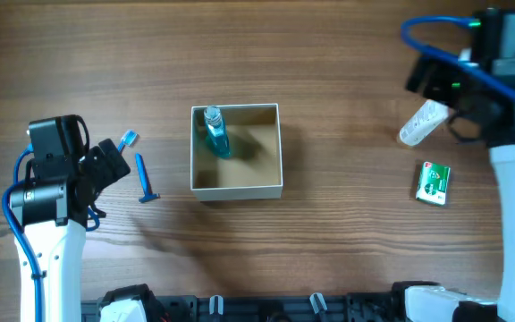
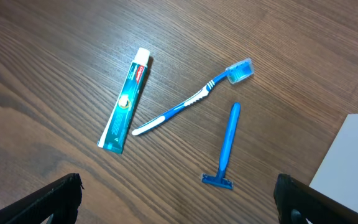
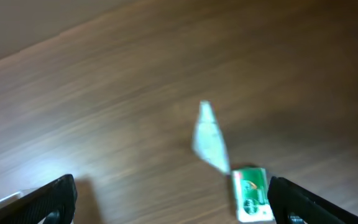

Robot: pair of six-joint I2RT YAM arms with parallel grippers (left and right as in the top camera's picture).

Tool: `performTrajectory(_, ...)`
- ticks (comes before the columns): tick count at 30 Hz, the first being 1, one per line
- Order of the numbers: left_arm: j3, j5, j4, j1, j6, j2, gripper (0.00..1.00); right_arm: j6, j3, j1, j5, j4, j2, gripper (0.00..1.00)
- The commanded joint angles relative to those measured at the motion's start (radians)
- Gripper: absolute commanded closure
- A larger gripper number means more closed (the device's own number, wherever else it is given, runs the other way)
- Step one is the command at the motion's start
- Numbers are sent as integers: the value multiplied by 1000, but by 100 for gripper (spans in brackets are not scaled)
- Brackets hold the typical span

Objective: Pack container
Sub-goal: 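Move the right gripper to the white lotion tube and grasp it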

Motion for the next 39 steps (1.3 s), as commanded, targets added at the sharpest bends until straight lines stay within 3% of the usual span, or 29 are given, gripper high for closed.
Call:
performTrajectory(1, 20, -24, 3, 6, -9, 5, 0, -63, -46, -62, -80, -10, 39, 0)
performTrajectory(7, 20, -24, 3, 6, -9, 5, 0, -105, -171, -92, -77, 56, 132, 0)
performTrajectory(18, 20, -24, 3, 6, -9, 5, 0, -133, -239, -124, -77, 141, 267, 1)
performTrajectory(23, 20, -24, 2, 6, -9, 5, 0, -130, -239, -124, -80, 148, 303, 26)
performTrajectory(24, 20, -24, 2, 6, -9, 5, 0, -129, -239, -124, -80, 153, 303, 39)
performTrajectory(26, 20, -24, 2, 6, -9, 5, 0, -129, -239, -124, -80, 153, 303, 47)
performTrajectory(30, 20, -24, 2, 6, -9, 5, 0, -129, -238, -124, -80, 154, 303, 79)
performTrajectory(34, 20, -24, 2, 6, -9, 5, 0, -129, -238, -124, -80, 154, 302, 96)
performTrajectory(39, 20, -24, 2, 6, -9, 5, 0, -134, -204, -100, -80, 136, 231, 96)
